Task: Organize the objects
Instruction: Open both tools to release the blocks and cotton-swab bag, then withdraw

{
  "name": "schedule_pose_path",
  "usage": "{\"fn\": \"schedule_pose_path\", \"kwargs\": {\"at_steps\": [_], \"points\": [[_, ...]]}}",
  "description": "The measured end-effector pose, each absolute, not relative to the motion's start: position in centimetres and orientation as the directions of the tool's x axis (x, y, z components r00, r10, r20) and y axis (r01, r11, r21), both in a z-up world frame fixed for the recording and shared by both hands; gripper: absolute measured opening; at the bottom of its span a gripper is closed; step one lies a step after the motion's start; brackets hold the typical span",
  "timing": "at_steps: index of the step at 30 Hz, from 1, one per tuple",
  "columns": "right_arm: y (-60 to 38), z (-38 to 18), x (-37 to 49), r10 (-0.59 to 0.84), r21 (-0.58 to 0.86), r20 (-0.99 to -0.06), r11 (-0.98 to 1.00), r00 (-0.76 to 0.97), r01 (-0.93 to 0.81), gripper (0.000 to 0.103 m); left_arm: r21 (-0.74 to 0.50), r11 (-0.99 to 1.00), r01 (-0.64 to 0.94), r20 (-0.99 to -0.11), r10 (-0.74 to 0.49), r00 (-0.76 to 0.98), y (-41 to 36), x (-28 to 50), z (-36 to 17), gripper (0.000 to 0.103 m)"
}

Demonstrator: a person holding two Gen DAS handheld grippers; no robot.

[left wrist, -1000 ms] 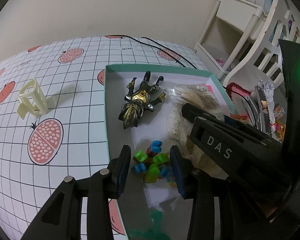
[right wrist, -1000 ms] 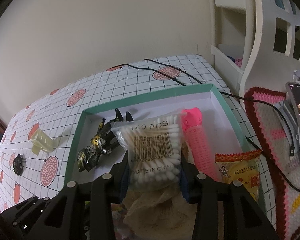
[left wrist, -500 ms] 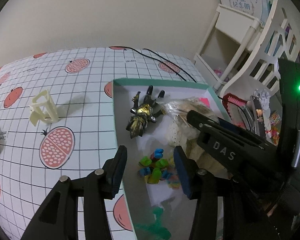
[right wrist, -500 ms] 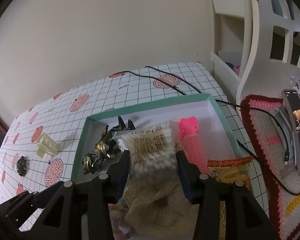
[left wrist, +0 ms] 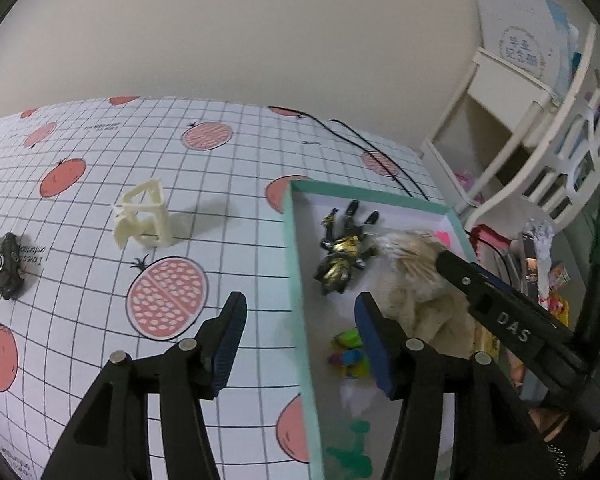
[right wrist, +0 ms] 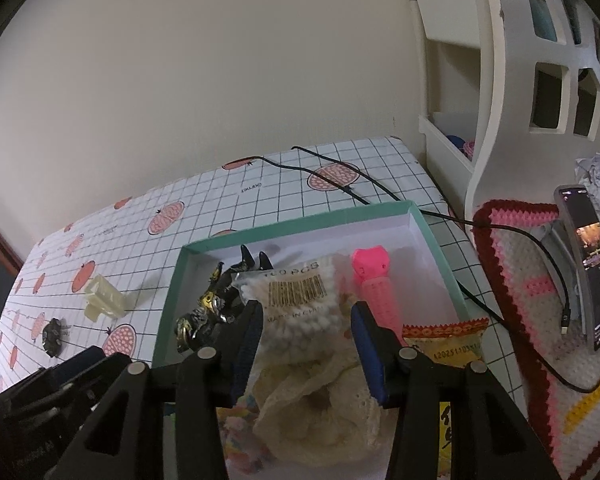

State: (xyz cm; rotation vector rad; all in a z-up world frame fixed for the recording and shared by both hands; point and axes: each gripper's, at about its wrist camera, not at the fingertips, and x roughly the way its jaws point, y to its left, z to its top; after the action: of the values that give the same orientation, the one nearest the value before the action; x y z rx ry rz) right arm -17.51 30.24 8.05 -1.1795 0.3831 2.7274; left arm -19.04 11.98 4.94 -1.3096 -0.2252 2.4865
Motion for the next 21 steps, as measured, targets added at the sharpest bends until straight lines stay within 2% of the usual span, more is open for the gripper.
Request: {"fn": "schedule_pose_path", "kwargs": {"at_steps": [1,3,7,11,16,18,21], "points": [[30.3,8.0,-17.5,0.031,0.175,-0.733,-0.957,-0.680,-0.233,0.053,-0.284,-0.938,-0.199,-0.775,0.347,-0.529,11.7,-19.1,4.9,0.061],[30.4,7.9,-17.4,0.028,0.178,-0.735,-0.956,-0.677,-0.234,0.060,-0.279,-0.944,-0.178,-0.779,0.331,-0.533,11.2,-19.2,4.7,0.073],[30.3,7.8,-17.3,0.034,0.166,-0.739,-0.959,-0.672,-0.231,0.061,-0.250,-0.957,-0.144,-0.786,0.288,-0.546,10.6,-19.3,4.5,0.073],[30.6,7.8,-17.1,0.031,0.175,-0.736,-0.956,-0.677,-0.235,0.068,-0.244,-0.963,-0.116,-0.786,0.266,-0.558,9.8,-19.5,4.2,0.086],[30.7,7.8,-17.1,0.027,0.177,-0.734,-0.957,-0.679,-0.230,0.080,-0.235,-0.968,-0.086,-0.784,0.241,-0.573,9.0,-19.6,3.9,0.088],[30.7,7.8,-17.1,0.027,0.176,-0.732,-0.958,-0.681,-0.228,0.081,-0.227,-0.971,-0.075,-0.779,0.227,-0.584,8.7,-19.6,4.0,0.099],[30.6,7.9,-17.1,0.027,0.177,-0.730,-0.958,-0.683,-0.227,0.085,-0.229,-0.971,-0.069,-0.774,0.224,-0.592,8.6,-19.6,4.1,0.099]]}}
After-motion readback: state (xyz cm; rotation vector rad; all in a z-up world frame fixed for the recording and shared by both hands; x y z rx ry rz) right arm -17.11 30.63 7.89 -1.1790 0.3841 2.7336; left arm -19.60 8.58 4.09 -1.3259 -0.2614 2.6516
